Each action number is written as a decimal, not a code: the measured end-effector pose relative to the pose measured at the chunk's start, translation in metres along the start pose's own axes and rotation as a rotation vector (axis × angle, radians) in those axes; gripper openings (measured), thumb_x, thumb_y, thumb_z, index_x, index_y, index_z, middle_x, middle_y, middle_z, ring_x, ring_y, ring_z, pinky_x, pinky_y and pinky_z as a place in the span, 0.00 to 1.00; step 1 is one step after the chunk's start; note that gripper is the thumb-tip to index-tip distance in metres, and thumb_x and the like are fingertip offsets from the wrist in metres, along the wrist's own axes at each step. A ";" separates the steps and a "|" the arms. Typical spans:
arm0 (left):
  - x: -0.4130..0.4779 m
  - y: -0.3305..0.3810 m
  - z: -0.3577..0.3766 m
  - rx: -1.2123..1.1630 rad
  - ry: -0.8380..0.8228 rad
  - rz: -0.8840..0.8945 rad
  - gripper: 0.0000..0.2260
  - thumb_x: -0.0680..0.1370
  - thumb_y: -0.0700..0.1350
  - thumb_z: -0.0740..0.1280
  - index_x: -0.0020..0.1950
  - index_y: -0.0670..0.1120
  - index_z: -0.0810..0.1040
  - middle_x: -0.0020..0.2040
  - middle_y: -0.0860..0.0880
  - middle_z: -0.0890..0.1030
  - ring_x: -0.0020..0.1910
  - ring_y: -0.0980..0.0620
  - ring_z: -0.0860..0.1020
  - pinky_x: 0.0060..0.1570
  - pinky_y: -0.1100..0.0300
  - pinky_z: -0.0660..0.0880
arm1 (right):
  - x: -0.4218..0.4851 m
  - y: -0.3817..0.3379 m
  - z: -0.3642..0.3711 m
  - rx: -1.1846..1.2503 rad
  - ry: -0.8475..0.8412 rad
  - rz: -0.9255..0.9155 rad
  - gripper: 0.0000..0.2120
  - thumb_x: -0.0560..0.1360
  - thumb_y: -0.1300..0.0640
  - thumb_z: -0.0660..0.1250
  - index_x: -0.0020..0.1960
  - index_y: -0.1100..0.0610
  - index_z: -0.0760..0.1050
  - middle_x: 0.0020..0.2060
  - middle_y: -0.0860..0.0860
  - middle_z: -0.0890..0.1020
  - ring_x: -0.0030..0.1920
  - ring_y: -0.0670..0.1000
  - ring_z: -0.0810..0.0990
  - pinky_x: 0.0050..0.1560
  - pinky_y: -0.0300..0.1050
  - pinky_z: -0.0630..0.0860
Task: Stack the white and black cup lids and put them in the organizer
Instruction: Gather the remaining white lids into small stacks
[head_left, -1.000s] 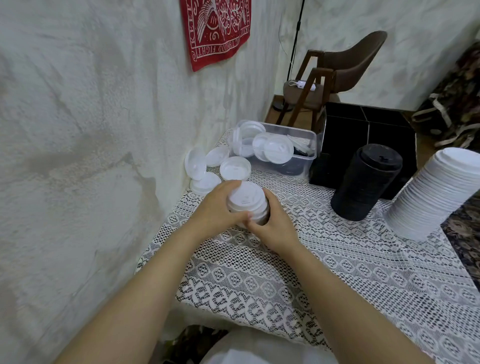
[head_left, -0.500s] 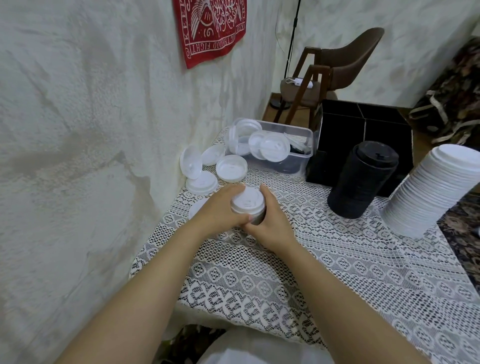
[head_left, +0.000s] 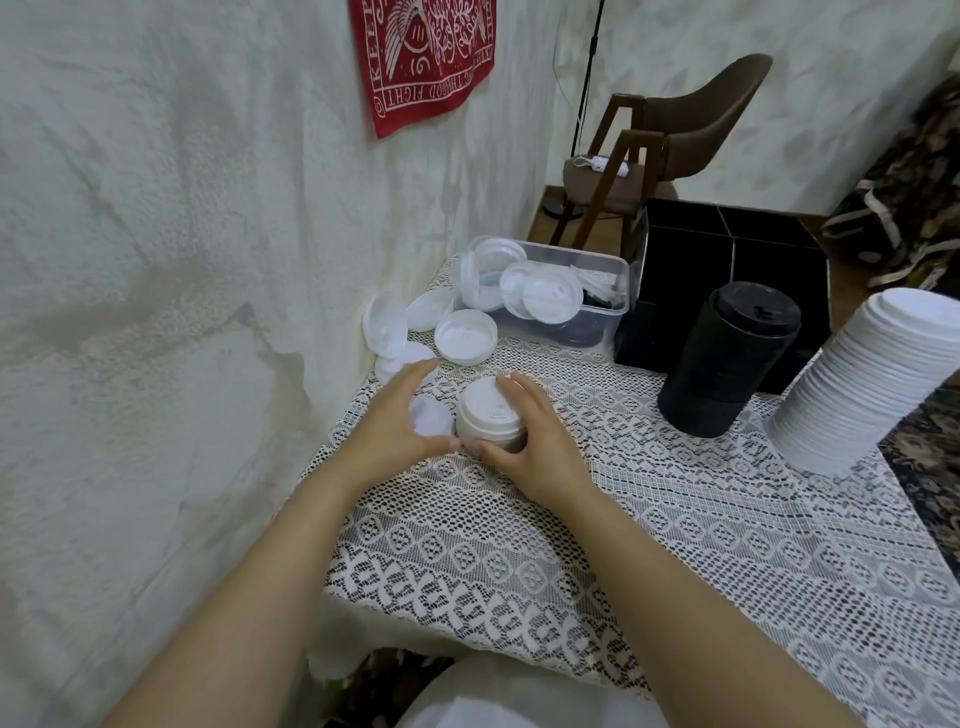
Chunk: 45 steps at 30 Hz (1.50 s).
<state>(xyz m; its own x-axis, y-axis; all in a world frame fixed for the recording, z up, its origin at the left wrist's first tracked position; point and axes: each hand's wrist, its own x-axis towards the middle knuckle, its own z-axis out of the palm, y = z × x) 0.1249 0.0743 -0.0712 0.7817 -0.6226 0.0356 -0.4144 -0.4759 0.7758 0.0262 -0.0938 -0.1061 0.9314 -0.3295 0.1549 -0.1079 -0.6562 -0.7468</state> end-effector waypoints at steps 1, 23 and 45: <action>-0.004 -0.008 -0.004 0.018 0.017 -0.023 0.44 0.68 0.45 0.79 0.77 0.53 0.58 0.77 0.55 0.58 0.75 0.56 0.56 0.73 0.57 0.55 | 0.000 0.001 0.000 -0.002 0.000 0.005 0.41 0.71 0.42 0.74 0.77 0.48 0.59 0.77 0.42 0.55 0.75 0.45 0.58 0.72 0.49 0.61; -0.010 -0.034 -0.009 0.189 0.033 -0.101 0.38 0.69 0.50 0.76 0.76 0.51 0.62 0.73 0.50 0.67 0.72 0.45 0.63 0.71 0.45 0.61 | -0.002 -0.003 -0.002 0.000 -0.017 0.002 0.37 0.74 0.46 0.71 0.78 0.48 0.57 0.78 0.44 0.55 0.75 0.46 0.57 0.72 0.46 0.58; 0.012 0.044 0.031 0.141 0.017 0.052 0.34 0.71 0.47 0.74 0.74 0.46 0.65 0.72 0.51 0.65 0.71 0.53 0.64 0.71 0.59 0.60 | -0.002 0.004 -0.001 0.280 0.001 0.139 0.49 0.68 0.51 0.78 0.78 0.43 0.49 0.63 0.39 0.72 0.65 0.46 0.73 0.67 0.49 0.71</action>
<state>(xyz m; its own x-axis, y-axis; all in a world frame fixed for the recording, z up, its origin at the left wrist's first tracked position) 0.1014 0.0270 -0.0563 0.7651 -0.6383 0.0851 -0.5147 -0.5268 0.6764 0.0239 -0.0963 -0.1083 0.9140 -0.4037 0.0399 -0.1336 -0.3925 -0.9100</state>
